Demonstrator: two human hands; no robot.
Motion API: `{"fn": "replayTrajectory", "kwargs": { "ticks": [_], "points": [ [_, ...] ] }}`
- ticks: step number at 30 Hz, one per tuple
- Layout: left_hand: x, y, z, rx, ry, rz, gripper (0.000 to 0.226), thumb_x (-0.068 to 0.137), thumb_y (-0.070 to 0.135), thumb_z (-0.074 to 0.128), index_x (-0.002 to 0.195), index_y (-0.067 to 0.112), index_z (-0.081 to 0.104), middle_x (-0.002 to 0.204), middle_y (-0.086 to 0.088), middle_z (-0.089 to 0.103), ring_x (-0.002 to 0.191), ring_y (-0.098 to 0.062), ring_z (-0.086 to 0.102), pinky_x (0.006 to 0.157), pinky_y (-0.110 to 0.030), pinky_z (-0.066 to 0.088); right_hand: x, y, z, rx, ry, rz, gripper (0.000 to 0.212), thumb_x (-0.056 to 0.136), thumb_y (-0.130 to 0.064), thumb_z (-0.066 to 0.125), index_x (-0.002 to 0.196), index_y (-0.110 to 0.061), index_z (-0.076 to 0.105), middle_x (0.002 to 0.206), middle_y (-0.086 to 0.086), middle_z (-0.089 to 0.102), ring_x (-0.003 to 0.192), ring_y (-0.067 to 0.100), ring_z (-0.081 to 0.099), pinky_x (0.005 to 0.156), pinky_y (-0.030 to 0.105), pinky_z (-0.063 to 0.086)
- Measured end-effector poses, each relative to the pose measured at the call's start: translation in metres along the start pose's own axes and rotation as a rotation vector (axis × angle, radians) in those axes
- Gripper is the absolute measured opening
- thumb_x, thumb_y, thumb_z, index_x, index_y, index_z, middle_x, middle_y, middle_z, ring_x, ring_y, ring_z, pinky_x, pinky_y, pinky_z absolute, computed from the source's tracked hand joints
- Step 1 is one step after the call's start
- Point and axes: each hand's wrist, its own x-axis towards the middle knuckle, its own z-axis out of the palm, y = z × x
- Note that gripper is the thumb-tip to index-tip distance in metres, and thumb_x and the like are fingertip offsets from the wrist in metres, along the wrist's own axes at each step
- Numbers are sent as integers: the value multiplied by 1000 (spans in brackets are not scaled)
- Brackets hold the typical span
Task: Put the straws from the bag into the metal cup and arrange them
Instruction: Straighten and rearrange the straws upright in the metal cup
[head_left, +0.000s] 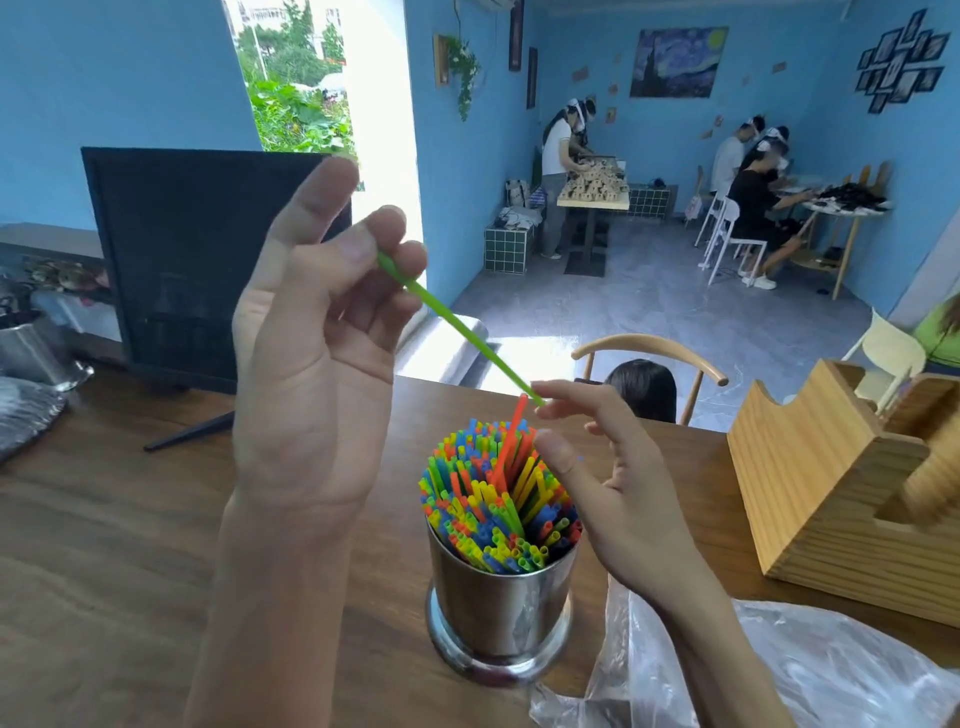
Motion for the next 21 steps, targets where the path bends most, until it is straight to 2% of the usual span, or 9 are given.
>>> {"fn": "replayTrajectory", "kwargs": {
  "ticks": [4,6,9,10,12,13,16,19,21],
  "points": [
    [-1,-6,-7,-20,84,-30,27,96,9,47,105,27,65,75,15,69,67,0,65,61,-11,48,1,3,5,39,46,40,17,94,-36,65,110,-35,63,109,-13,66,113,11,59,91,13,38],
    [-2,-8,-12,-82,134,-64,28,96,11,48,104,29,68,77,16,68,67,0,63,60,-11,48,2,5,7,42,70,62,21,92,-37,66,112,-38,58,115,-14,62,114,8,58,91,15,40],
    [-4,-13,-15,-178,188,-102,29,89,14,54,93,30,77,79,16,68,67,0,63,59,-11,48,4,5,4,129,71,116,26,98,-23,67,119,-36,59,119,-11,65,108,5,64,92,25,49],
    [-5,-15,-16,-197,207,-107,28,84,14,56,93,29,78,79,15,69,67,0,64,59,-11,49,4,2,2,177,70,109,21,99,-20,64,117,-31,63,110,-6,70,101,9,68,87,27,52],
    [-6,-21,-19,-243,242,-133,29,81,15,57,100,29,75,80,15,69,69,0,65,60,-12,50,4,-6,-5,310,45,77,16,97,-18,61,111,-19,68,89,7,73,80,14,71,75,21,51],
    [-5,-23,-21,-274,259,-152,30,81,15,57,104,28,73,80,14,70,70,-1,66,61,-12,51,3,-10,-9,416,20,76,17,95,-17,63,110,-16,69,84,11,73,71,16,69,70,19,50],
    [-5,-29,-29,-388,287,-208,31,81,12,60,102,24,78,85,11,72,76,-3,68,64,-13,54,1,-17,-18,715,-49,103,24,86,-31,77,108,-22,73,89,13,75,66,22,70,63,21,51],
    [-10,-36,-32,-410,248,-282,33,80,8,58,93,25,82,90,9,75,78,-4,72,63,-13,56,5,-20,-22,877,100,157,15,81,-35,69,87,-24,78,79,10,76,64,20,74,56,19,52],
    [-14,-40,-34,-324,198,-311,37,75,4,59,92,28,82,97,7,76,80,-5,74,61,-14,57,6,-21,-24,848,252,173,17,76,-37,66,77,-25,77,69,5,73,57,15,69,51,17,48]
  ]
}}
